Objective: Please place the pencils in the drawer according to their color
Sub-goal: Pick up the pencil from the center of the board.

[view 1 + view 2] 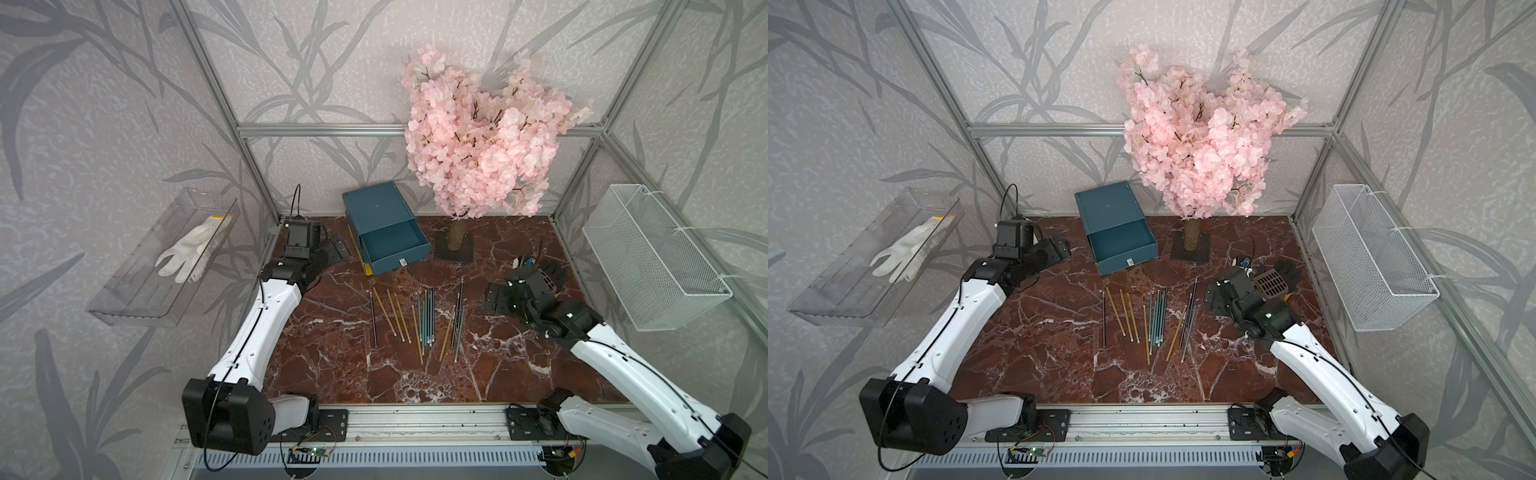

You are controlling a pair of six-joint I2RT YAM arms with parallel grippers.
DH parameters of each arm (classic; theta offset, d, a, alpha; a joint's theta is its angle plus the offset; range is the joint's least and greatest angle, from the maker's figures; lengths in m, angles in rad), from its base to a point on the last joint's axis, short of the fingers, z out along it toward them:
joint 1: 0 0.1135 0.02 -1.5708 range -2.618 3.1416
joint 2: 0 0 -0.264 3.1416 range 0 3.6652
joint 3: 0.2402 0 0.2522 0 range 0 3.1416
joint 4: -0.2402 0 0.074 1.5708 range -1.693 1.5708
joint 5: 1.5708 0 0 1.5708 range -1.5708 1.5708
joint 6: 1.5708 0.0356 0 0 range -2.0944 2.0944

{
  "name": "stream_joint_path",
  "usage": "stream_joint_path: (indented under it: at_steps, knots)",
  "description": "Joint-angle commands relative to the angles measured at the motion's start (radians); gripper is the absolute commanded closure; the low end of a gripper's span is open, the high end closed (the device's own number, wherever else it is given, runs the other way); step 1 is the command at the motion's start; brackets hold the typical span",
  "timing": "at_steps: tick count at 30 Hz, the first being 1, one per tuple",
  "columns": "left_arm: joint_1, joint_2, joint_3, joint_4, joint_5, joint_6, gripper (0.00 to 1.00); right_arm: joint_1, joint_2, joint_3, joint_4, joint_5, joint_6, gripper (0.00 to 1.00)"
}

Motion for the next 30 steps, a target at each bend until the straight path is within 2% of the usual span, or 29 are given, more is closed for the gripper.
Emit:
stream_joint_path:
  at_steps: [1,6,15,25,30]
  knots:
    - [-0.019,-0.023,-0.057,-0.030,-0.024,-0.026,0.00,-0.047,-0.033,-0.038,0.026,-0.138,-0.059,0.01]
    - [-0.050,-0.021,-0.127,-0.029,-0.017,-0.047,0.00,-0.049,-0.028,-0.061,0.021,-0.196,-0.030,0.01]
    - [-0.102,-0.009,-0.205,-0.009,-0.014,-0.095,0.00,-0.062,-0.031,-0.130,0.119,-0.303,0.072,0.01]
    - [-0.142,0.028,-0.251,-0.018,-0.021,-0.104,0.00,-0.077,0.063,-0.150,0.213,-0.401,0.157,0.01]
    - [-0.181,0.052,-0.289,-0.012,-0.039,-0.117,0.00,-0.077,0.126,-0.151,0.228,-0.418,0.157,0.01]
